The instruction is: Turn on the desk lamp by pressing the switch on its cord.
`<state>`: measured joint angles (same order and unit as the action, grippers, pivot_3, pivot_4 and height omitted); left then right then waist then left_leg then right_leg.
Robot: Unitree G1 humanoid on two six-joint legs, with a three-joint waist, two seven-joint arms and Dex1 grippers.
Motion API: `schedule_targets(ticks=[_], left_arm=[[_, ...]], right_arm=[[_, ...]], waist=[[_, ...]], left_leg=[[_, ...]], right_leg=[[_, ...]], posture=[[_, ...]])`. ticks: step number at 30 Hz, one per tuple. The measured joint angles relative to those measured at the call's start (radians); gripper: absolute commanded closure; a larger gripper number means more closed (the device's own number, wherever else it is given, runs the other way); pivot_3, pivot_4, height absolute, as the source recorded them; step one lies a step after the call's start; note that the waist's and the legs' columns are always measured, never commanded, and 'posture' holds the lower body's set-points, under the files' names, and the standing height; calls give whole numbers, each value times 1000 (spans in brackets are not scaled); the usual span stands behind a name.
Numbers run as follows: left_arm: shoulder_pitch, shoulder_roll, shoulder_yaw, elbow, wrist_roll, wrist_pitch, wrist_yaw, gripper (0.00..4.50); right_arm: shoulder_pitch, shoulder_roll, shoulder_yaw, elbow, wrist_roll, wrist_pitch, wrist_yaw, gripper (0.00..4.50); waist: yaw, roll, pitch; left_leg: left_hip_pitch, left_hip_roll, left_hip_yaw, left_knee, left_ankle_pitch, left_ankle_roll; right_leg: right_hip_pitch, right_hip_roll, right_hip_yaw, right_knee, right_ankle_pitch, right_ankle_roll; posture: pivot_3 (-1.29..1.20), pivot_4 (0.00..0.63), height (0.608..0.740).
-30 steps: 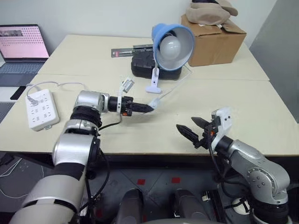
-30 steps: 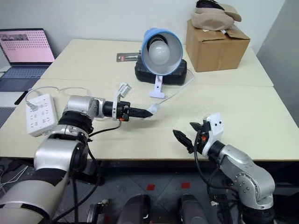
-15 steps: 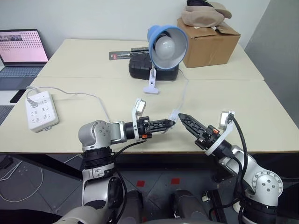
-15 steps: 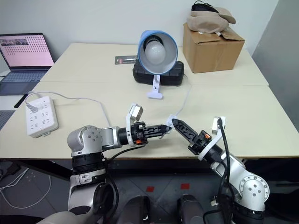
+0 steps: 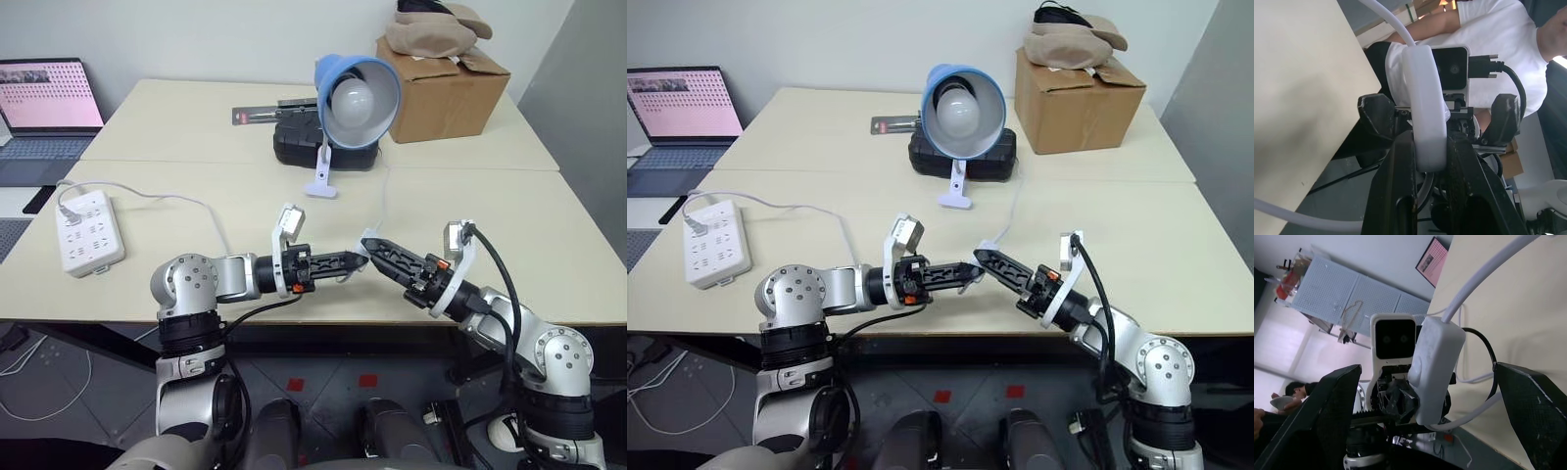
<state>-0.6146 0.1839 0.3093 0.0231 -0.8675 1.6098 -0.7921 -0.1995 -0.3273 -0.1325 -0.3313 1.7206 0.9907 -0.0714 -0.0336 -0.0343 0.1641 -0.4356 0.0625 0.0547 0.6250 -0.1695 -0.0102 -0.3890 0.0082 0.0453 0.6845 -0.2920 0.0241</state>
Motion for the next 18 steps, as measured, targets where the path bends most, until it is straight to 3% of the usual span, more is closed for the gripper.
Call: schedule_targets(ticks=[3,6,18], left_arm=[[1,15,-10,1,-33,0,18,4107],[3,29,-28,1,-68,0,34,4107],[15,58,-50,3,-125,0,62,4107]], right_arm=[[-13,-20,15,15,18,1,11,0],[-19,-28,42,29,30,1,20,444],[-30,-51,49,61,40,-4,35,2986]], waist=[[1,0,0],[1,0,0],[1,0,0]], left_leg=[[0,0,0,0,0,0],[-1,0,1,-1,0,0],[-1,0,1,-2,0,0]], right_leg=[[0,-1,0,-2,1,1],[0,-1,0,-3,1,1],[0,-1,0,-4,1,0]], posture=[[0,150,740],[0,150,740],[0,150,740]])
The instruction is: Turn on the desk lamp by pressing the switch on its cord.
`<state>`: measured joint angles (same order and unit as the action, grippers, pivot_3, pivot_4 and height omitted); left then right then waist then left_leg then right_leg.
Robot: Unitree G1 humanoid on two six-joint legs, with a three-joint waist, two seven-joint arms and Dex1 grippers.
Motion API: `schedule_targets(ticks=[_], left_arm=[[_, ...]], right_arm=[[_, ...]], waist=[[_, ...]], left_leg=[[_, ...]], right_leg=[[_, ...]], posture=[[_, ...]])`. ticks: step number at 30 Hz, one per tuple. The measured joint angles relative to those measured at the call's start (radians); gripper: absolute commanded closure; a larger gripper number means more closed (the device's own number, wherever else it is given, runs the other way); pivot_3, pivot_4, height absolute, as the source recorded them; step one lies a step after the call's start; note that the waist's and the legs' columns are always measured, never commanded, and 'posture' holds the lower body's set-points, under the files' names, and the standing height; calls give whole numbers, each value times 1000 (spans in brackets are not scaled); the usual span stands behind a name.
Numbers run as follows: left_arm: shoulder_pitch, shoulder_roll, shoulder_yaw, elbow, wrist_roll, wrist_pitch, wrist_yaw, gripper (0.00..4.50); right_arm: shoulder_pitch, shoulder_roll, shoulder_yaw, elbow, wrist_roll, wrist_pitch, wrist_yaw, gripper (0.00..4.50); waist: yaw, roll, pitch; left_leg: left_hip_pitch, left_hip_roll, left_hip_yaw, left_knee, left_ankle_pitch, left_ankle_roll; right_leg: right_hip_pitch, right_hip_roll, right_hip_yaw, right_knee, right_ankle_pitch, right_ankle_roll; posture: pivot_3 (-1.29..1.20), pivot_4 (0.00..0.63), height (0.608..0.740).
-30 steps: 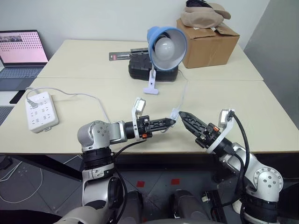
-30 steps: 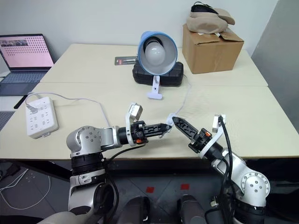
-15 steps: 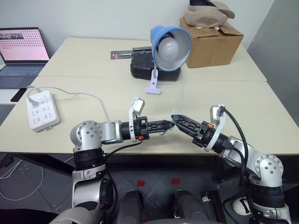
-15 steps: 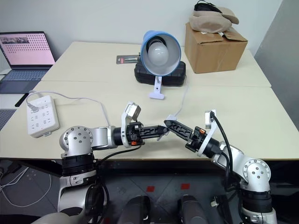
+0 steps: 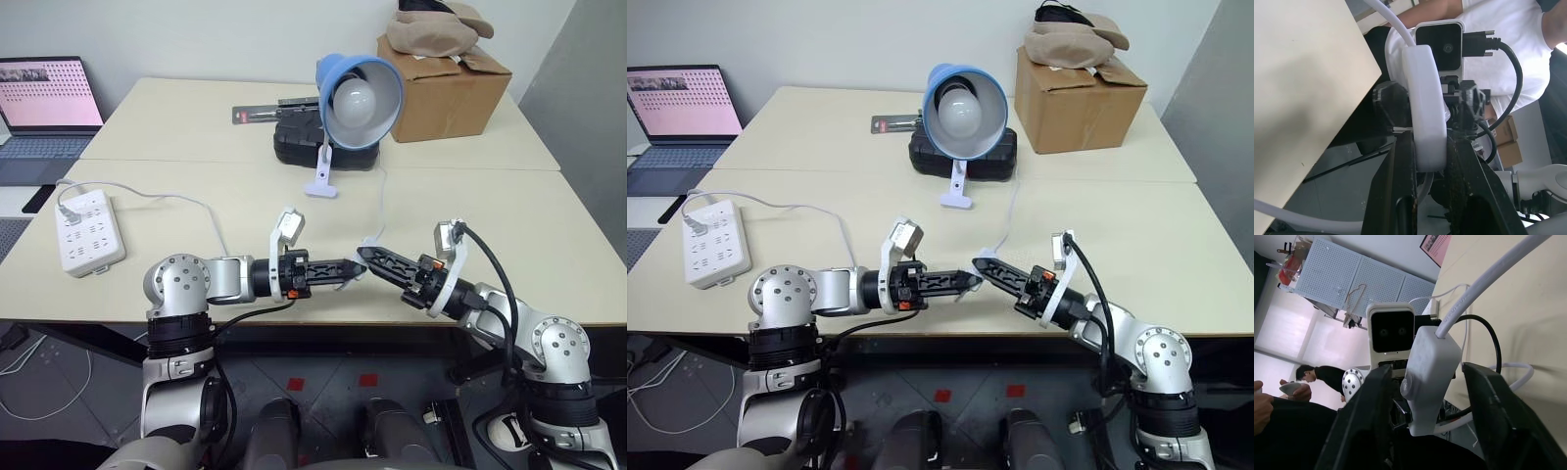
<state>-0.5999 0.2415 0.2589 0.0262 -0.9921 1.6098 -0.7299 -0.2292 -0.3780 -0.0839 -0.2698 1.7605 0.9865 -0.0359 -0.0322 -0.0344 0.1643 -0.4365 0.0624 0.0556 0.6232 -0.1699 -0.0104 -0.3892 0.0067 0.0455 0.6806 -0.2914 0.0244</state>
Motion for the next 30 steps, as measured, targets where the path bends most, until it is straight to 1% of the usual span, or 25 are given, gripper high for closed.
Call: schedule_targets(ticks=[2,4,7,11,12,14,15,17,18,28,29,30], left_arm=[[0,2,-2,11,-11,0,2,4107],[-1,2,1,15,-23,-1,-2,4107],[-4,2,3,15,-42,-2,-5,4107],[-4,6,1,15,-51,-4,-5,4107],[-4,7,0,15,-52,-4,-5,4107],[-5,13,-10,15,-50,-3,6,4107],[-5,16,-16,16,-49,-3,13,4107],[-5,16,-18,17,-49,-4,19,4107],[-5,17,-18,17,-49,-4,20,4107],[-4,18,-19,17,-50,-4,23,4107],[-4,18,-19,17,-50,-4,23,4107],[-4,18,-20,17,-50,-5,23,4107]], right_arm=[[0,-6,1,0,1,0,12,3429],[0,-7,1,1,19,-6,21,3743],[0,-9,4,1,34,-15,36,3875],[0,-22,10,1,34,-18,49,3900],[0,-25,11,1,31,-18,55,3347],[0,-38,22,-1,18,-17,57,2957],[0,-41,32,-2,15,-14,57,2691],[0,-41,38,-2,10,-14,57,2421],[0,-42,39,-2,9,-14,56,2214],[-16,-47,52,-2,9,-15,56,2214],[-16,-47,54,-1,9,-15,56,2585],[-16,-47,57,0,9,-15,56,2673]], waist=[[0,0,0],[0,0,1],[0,0,1],[0,0,1],[0,0,1],[0,0,1],[0,0,1],[0,0,1],[0,0,1],[0,-1,1],[0,-1,1],[0,-1,1]], left_leg=[[0,0,0,0,0,0],[0,0,0,0,0,0],[0,0,0,0,0,0],[0,0,0,-1,0,0],[0,0,0,-1,0,0],[0,0,0,-2,0,0],[0,0,0,-3,0,0],[0,0,0,-3,0,0],[0,0,0,-4,0,0],[0,0,0,-6,0,-1],[0,0,0,-7,0,-1],[0,0,0,-7,0,-1]], right_leg=[[0,0,0,0,0,0],[0,0,0,0,0,0],[0,0,0,0,0,0],[0,0,0,-1,0,-1],[-1,0,0,-1,-1,-1],[-1,0,0,-1,-1,-1],[-1,0,0,-1,-1,-2],[-1,0,0,-1,-1,-2],[-1,0,0,-1,-1,-2],[-2,0,-1,-2,-2,-2],[-2,0,0,-2,-2,-2],[-2,0,0,-3,-2,-2]], posture=[[0,150,740],[0,150,740],[0,150,740],[0,150,740],[0,150,740],[0,150,740],[0,150,740],[0,150,740],[0,150,740],[0,150,740],[0,150,740],[0,150,740]])
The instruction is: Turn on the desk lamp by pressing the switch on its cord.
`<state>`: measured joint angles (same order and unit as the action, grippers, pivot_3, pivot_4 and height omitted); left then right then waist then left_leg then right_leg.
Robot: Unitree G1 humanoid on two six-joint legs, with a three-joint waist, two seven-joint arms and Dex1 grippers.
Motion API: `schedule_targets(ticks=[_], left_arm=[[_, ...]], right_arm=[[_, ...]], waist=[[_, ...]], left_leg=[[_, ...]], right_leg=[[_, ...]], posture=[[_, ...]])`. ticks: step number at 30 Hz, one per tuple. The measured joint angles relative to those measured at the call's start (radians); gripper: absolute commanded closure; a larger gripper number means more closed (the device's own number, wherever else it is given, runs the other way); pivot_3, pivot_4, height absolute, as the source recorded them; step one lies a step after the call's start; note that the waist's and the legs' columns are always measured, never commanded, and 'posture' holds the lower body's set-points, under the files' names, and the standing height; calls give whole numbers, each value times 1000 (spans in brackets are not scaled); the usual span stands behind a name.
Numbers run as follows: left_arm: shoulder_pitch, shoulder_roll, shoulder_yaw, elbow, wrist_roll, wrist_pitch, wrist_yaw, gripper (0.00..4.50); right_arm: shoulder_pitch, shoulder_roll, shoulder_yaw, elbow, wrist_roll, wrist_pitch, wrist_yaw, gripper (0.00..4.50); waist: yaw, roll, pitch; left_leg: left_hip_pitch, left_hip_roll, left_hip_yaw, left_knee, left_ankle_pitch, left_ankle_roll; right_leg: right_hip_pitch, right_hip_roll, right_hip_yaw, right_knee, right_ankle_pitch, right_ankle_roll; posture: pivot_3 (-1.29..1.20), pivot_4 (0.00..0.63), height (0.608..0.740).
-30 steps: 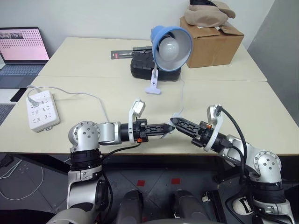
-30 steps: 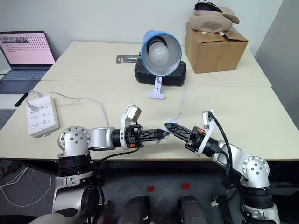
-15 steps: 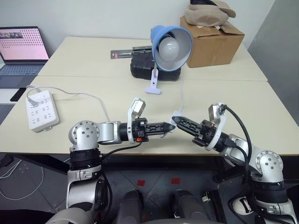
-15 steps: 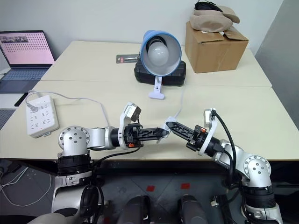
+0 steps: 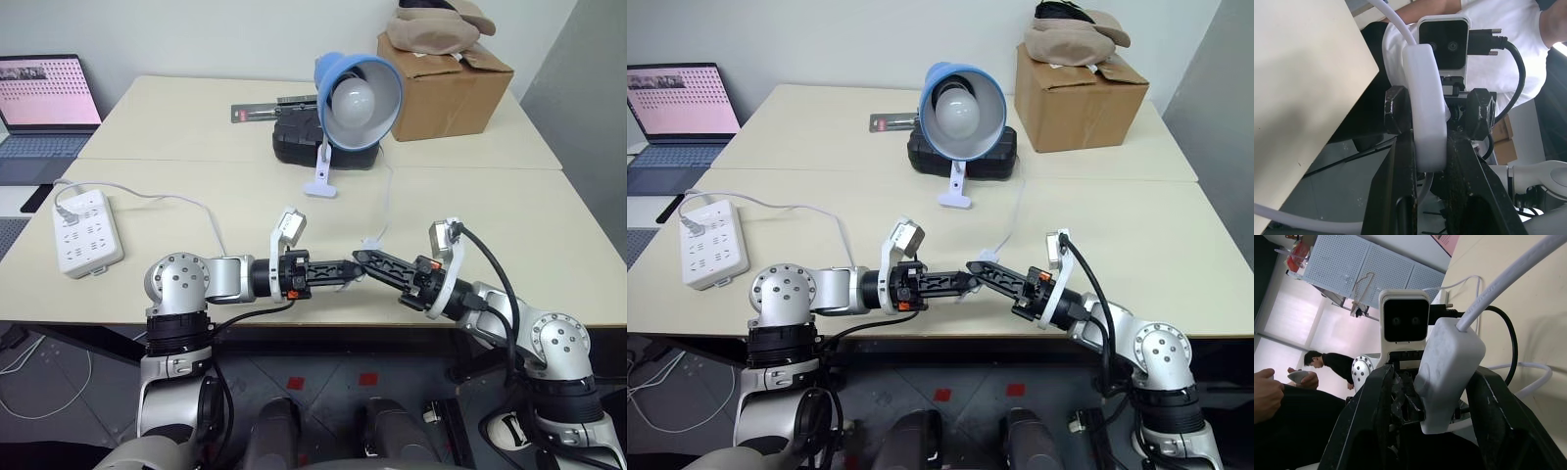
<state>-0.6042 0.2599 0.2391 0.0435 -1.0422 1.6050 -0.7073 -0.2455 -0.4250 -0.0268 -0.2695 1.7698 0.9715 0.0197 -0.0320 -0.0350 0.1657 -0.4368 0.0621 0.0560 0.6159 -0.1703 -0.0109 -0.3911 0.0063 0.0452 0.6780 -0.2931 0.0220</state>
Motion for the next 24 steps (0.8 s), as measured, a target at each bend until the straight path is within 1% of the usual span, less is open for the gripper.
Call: schedule_targets(ticks=[4,5,14,17,20,24], left_arm=[[1,4,-2,0,-4,-4,-3,4107],[1,5,-3,-1,-6,-6,-4,4107],[3,12,-17,-4,-14,-19,-9,4107],[3,20,-36,-6,-16,-20,-25,4107],[3,45,-70,-10,-16,-25,-53,4107],[-24,144,-186,-6,-4,-62,-157,4107]], right_arm=[[0,0,5,12,3,-6,2,3572],[0,0,4,13,8,-6,3,3660],[0,-11,6,17,14,-4,22,3710],[-1,-39,10,17,9,10,47,3714],[-9,-68,17,17,-6,34,83,3741],[-47,-126,51,17,-76,75,175,3747]], waist=[[0,0,0],[0,0,0],[0,0,0],[0,0,1],[0,-1,1],[0,-1,2]], left_leg=[[0,0,0,-1,0,0],[0,0,0,-2,0,0],[0,0,0,-3,0,0],[0,0,0,-3,0,0],[0,0,0,-3,0,0],[0,0,1,-4,0,0]], right_leg=[[0,0,0,-1,0,0],[-1,0,0,-1,0,-1],[-1,0,0,-1,-1,-1],[-1,0,0,-1,-1,-1],[-1,0,0,-1,-1,-2],[-4,0,0,-1,-2,-3]], posture=[[0,150,740],[0,150,740],[0,150,740],[0,150,740],[0,150,740],[0,150,740]])
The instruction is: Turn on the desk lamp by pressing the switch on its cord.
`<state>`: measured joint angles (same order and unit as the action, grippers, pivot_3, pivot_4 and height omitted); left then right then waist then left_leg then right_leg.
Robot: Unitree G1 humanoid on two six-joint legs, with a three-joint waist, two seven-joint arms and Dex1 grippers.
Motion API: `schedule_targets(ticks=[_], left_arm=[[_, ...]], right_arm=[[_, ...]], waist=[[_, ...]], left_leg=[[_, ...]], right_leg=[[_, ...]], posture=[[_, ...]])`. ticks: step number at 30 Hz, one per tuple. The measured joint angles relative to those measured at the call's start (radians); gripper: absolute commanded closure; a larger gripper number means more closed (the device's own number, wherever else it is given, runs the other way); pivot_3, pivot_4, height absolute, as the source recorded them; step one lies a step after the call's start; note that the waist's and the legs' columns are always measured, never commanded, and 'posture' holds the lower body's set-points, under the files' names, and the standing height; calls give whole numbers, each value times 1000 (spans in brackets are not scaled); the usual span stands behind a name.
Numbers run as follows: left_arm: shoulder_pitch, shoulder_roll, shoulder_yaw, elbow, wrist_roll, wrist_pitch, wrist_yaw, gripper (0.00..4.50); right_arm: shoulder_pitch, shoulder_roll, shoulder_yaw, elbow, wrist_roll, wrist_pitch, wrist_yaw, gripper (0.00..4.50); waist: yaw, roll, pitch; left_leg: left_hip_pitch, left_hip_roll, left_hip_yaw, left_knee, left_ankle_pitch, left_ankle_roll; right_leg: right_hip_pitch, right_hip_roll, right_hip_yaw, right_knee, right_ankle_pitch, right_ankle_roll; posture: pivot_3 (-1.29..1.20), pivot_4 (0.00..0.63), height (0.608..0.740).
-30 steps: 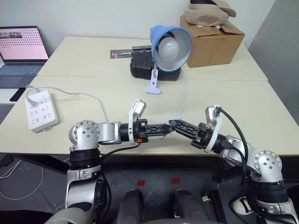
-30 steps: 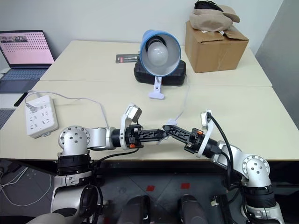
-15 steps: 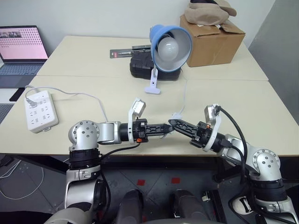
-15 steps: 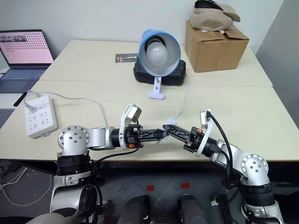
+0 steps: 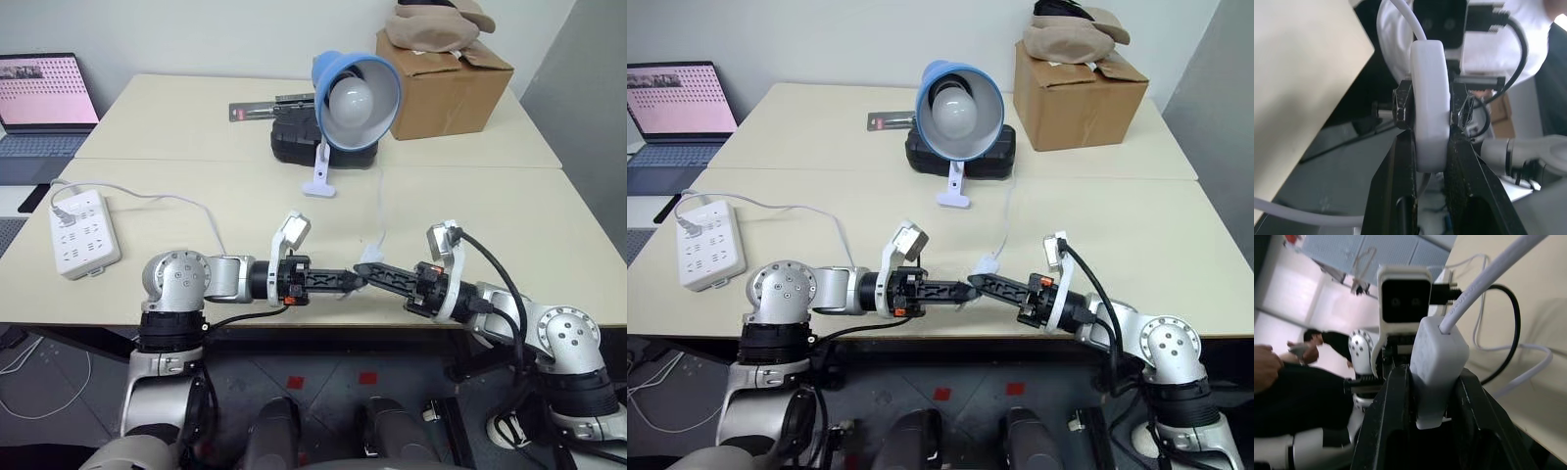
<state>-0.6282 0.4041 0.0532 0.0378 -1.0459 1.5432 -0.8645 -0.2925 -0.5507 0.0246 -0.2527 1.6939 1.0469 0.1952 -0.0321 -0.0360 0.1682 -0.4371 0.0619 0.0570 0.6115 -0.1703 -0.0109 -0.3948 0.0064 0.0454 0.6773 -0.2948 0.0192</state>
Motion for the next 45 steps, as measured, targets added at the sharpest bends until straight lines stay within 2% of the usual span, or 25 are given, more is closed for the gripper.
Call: schedule_targets(ticks=[6,9,12,14,19,24,26,27,31,33,36,37,39,42,45], left_arm=[[-55,79,-121,49,43,-82,-147,4107],[-58,90,-148,59,63,-117,-185,4107],[-58,94,-161,66,71,-138,-207,4107],[-58,97,-169,65,77,-145,-218,4107],[-56,117,-173,74,108,-147,-215,4107],[-65,117,-176,86,121,-158,-230,4107],[-72,117,-177,92,128,-161,-241,4107],[-73,118,-178,92,130,-164,-244,4107],[-88,124,-191,118,169,-214,-265,4107],[-110,143,-192,162,212,-271,-273,4107],[-157,163,-211,211,291,-382,-301,4107],[-185,178,-245,248,369,-498,-317,4107],[-210,195,-259,297,449,-608,-320,4107],[-311,202,-329,539,707,-981,-260,4107],[-353,189,-369,683,837,-1169,-227,4107]], right_arm=[[-39,-33,15,-17,-125,6,124,3780],[-40,-33,17,-30,-175,-4,152,3780],[-40,-33,17,-42,-204,-11,164,3780],[-34,-33,15,-54,-219,-14,170,3096],[0,-47,-3,-63,-249,4,143,1930],[21,-65,-12,-78,-201,47,139,887],[40,-84,-28,-79,-180,59,138,264],[46,-92,-38,-80,-177,62,138,70],[137,-197,-103,-141,-225,61,134,70],[151,-233,-154,-178,-278,39,128,70],[124,-225,-191,-234,-306,-6,98,70],[110,-216,-191,-272,-344,-30,71,70],[101,-205,-188,-309,-388,-52,48,70],[99,-143,-94,-362,-584,-114,-18,70],[110,-89,-49,-361,-674,-146,-45,70]], waist=[[1,0,0],[1,0,0],[1,0,0],[2,0,0],[1,0,0],[2,0,0],[2,0,0],[2,0,0],[4,0,0],[5,0,1],[-1,0,1],[0,0,1],[1,0,1],[6,0,0],[7,-1,0]], left_leg=[[-4,0,0,-2,0,0],[-13,0,-1,-1,0,0],[-14,0,-1,-1,0,0],[-14,0,-1,-1,0,0],[-13,0,-1,-1,0,0],[-13,0,-2,0,0,0],[-13,-1,-1,1,0,0],[-13,-1,-1,1,0,0],[-14,-1,-1,1,0,0],[-14,-1,-2,1,0,0],[-12,0,-1,1,0,0],[-12,0,-2,1,0,0],[-12,0,-2,1,0,0],[-13,-1,-1,1,0,0],[-15,-2,1,1,0,0]], right_leg=[[-3,0,-1,-1,-1,-1],[-13,1,-1,1,-1,-1],[-13,1,-2,1,-1,-1],[-13,1,-2,1,-1,-1],[-13,1,-2,1,-1,0],[-12,1,-2,2,0,0],[-12,1,-2,2,0,0],[-12,1,-2,2,0,0],[-12,1,-2,2,0,0],[-12,1,-2,2,0,1],[-12,3,-2,2,0,2],[-12,3,-2,2,0,2],[-12,3,-1,2,0,2],[-13,3,-1,2,0,1],[-13,4,-1,1,0,2]], posture=[[0,150,740],[0,150,740],[0,150,740],[0,150,740],[0,150,740],[0,150,740],[0,150,740],[0,150,740],[0,150,740],[0,150,740],[0,150,740],[0,150,740],[0,150,740],[0,150,740],[0,150,740]])
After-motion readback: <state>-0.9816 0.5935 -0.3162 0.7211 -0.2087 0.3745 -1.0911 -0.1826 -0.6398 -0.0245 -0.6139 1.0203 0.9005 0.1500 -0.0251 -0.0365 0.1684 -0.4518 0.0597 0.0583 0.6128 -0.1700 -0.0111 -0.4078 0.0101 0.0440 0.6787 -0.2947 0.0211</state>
